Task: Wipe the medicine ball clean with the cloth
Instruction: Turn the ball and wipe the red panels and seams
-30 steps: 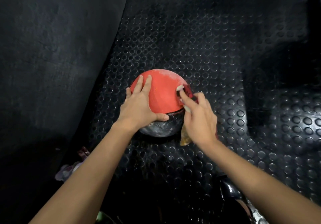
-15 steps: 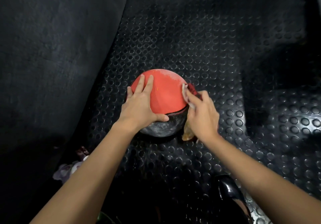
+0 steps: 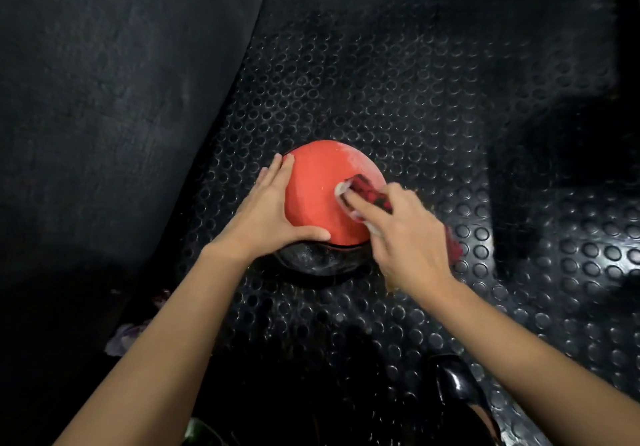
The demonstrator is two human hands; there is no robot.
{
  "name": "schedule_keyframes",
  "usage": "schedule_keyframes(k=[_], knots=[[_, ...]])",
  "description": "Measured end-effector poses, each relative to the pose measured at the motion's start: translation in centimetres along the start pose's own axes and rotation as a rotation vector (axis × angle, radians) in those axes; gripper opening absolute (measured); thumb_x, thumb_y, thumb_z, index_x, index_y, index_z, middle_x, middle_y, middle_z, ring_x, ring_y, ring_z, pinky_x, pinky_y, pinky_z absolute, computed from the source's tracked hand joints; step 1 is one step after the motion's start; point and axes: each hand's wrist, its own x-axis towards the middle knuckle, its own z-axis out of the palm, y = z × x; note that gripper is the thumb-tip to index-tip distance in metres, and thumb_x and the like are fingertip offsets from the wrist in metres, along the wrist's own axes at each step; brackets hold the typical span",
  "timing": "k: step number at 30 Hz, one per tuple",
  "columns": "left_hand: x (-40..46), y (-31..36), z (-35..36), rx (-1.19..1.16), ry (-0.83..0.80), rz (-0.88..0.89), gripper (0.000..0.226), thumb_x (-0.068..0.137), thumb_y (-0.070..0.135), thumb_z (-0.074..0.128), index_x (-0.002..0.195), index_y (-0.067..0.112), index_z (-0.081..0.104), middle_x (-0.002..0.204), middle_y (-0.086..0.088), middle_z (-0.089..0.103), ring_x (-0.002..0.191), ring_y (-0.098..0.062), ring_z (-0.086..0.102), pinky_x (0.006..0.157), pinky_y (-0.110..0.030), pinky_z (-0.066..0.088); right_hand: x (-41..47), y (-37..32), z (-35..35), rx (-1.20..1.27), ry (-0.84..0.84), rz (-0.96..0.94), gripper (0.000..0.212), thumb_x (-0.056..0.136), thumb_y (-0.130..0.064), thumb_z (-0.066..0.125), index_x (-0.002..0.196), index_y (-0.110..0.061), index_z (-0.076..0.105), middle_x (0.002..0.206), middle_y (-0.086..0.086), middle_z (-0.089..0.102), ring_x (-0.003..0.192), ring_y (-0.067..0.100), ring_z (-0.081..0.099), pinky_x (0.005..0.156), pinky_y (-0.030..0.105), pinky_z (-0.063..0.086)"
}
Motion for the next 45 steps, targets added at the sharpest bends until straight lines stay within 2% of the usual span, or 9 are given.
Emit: schedule_keyframes(k=[6, 11, 15, 18, 21, 28, 33, 39, 45], knots=[[-0.1, 0.1, 0.6, -0.03, 0.022, 0.012, 0.142, 0.041, 0.064, 0.076, 0.153, 0.021, 0.0, 0.161, 0.0, -0.003, 0.147, -0.016, -0.007, 0.12, -0.044, 0.01, 3.1, -0.5, 0.3, -0.233, -0.099, -0.467, 0.051, 0.071, -0.016, 0.061, 0.12, -0.03, 0.063, 0.095, 0.009, 0.058, 0.075, 0.026, 0.054, 0.057, 0.034, 0.047], [-0.4, -0.1, 0.7, -0.016, 0.013, 0.002, 0.137, 0.049, 0.048, 0.087, 0.153, 0.023, 0.002, 0.16, 0.005, -0.004, 0.147, -0.013, -0.005, 0.12, -0.039, 0.007, 7.3, 1.5, -0.4, -0.13, -0.285, -0.068, 0.042, 0.096, -0.021, 0.043, 0.132, -0.043, 0.048, 0.106, 0.005, 0.048, 0.094, 0.023, 0.051, 0.059, 0.031, 0.032], [-0.2, 0.9, -0.3, 0.004, -0.014, -0.044, 0.129, 0.052, 0.045, 0.088, 0.151, 0.022, 0.009, 0.159, 0.001, 0.01, 0.146, -0.018, 0.013, 0.118, -0.039, 0.017, 9.1, 2.8, -0.2, 0.02, -0.398, 0.205, 0.048, 0.095, -0.015, 0.04, 0.132, -0.042, 0.05, 0.11, 0.004, 0.046, 0.106, 0.029, 0.052, 0.076, 0.037, 0.04], [0.5, 2.5, -0.9, 0.008, 0.041, -0.108, 0.114, 0.058, 0.063, 0.077, 0.148, 0.022, 0.019, 0.15, -0.002, 0.029, 0.133, -0.025, 0.036, 0.106, -0.038, 0.034, 7.9, 1.8, -0.1, 0.105, -0.343, 0.159, 0.048, 0.095, -0.015, 0.038, 0.132, -0.045, 0.048, 0.114, 0.002, 0.046, 0.106, 0.026, 0.052, 0.079, 0.038, 0.045], [0.9, 3.4, -0.3, 0.103, 0.01, -0.151, 0.12, 0.061, 0.064, 0.076, 0.152, 0.028, 0.006, 0.153, -0.005, 0.014, 0.136, -0.035, 0.031, 0.11, -0.048, 0.033, 7.2, 1.4, 0.0, 0.056, -0.315, 0.059, 0.047, 0.097, -0.018, 0.037, 0.134, -0.047, 0.044, 0.12, 0.002, 0.046, 0.109, 0.023, 0.049, 0.078, 0.038, 0.044], [0.3, 3.8, 0.0, 0.132, -0.012, -0.146, 0.123, 0.059, 0.055, 0.082, 0.152, 0.031, 0.007, 0.153, -0.003, 0.01, 0.138, -0.033, 0.026, 0.112, -0.049, 0.029, 8.9, 4.9, 1.8, 0.188, -0.425, 0.305, 0.056, 0.09, -0.005, 0.036, 0.125, -0.044, 0.056, 0.119, -0.003, 0.053, 0.116, 0.025, 0.051, 0.093, 0.039, 0.042], [-0.3, 3.1, 0.0, 0.084, -0.013, -0.15, 0.124, 0.057, 0.049, 0.086, 0.152, 0.034, 0.007, 0.155, 0.0, 0.008, 0.14, -0.032, 0.024, 0.114, -0.047, 0.027, 4.6, 1.4, 0.0, 0.188, -0.274, 0.063, 0.045, 0.097, -0.018, 0.04, 0.131, -0.047, 0.047, 0.108, -0.005, 0.045, 0.102, 0.016, 0.048, 0.077, 0.035, 0.047], [-0.9, 3.0, 0.3, 0.096, -0.028, -0.123, 0.126, 0.054, 0.044, 0.089, 0.151, 0.035, 0.009, 0.155, 0.004, 0.006, 0.141, -0.03, 0.021, 0.115, -0.049, 0.023, 7.4, 3.7, 1.9, 0.21, -0.345, 0.31, 0.047, 0.095, -0.013, 0.039, 0.127, -0.045, 0.054, 0.116, -0.002, 0.052, 0.114, 0.023, 0.051, 0.09, 0.038, 0.043], [-1.0, 2.6, 0.3, 0.102, -0.038, -0.101, 0.126, 0.055, 0.046, 0.088, 0.151, 0.036, 0.007, 0.155, 0.005, 0.004, 0.142, -0.03, 0.02, 0.115, -0.051, 0.024, 5.7, 2.3, 0.6, 0.189, -0.299, 0.158, 0.043, 0.097, -0.018, 0.041, 0.128, -0.046, 0.051, 0.104, -0.005, 0.047, 0.105, 0.019, 0.052, 0.08, 0.034, 0.046]])
